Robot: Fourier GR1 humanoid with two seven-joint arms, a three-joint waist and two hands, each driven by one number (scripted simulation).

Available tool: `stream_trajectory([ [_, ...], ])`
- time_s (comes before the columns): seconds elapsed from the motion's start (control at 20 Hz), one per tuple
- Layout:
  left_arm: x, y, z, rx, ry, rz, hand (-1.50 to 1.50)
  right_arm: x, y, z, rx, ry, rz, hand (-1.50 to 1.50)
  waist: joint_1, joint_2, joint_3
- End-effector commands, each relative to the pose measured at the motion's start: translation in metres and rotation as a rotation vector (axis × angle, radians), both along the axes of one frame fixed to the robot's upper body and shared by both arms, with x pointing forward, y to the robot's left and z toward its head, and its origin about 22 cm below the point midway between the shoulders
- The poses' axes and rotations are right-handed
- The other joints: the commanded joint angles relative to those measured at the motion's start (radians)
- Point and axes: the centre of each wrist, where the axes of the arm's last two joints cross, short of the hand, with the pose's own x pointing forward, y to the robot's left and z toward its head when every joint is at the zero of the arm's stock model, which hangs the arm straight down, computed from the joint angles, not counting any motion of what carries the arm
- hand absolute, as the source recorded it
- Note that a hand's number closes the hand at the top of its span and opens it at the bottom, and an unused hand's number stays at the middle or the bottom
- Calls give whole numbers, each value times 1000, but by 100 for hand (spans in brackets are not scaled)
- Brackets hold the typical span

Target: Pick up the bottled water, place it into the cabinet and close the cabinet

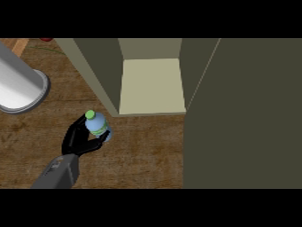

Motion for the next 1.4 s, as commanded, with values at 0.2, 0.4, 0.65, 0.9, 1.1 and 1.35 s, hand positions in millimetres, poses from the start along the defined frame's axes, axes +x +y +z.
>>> stream_trajectory([
  [0.2,-1,3,-2,-88,-53,-35,150,-11,-6,31,16,-47,2,-150,-5,-2,0],
  [0.4,-3,-24,-7,-95,-60,-47,150,5,0,4,18,-42,-13,-150,15,-3,1],
  [0.65,-55,-24,-37,-67,-107,178,150,-1,-3,14,9,-27,-13,-150,39,-10,3],
  [0.9,-32,-41,-22,-123,-97,120,150,-6,4,24,29,-34,-10,-150,29,-12,3],
  [1.1,-22,-52,-12,-145,-76,83,150,-7,-7,24,10,-18,7,-150,30,-14,4],
  [1.35,8,-80,20,-134,-78,43,150,6,7,18,38,-40,-19,-150,35,-14,3],
])
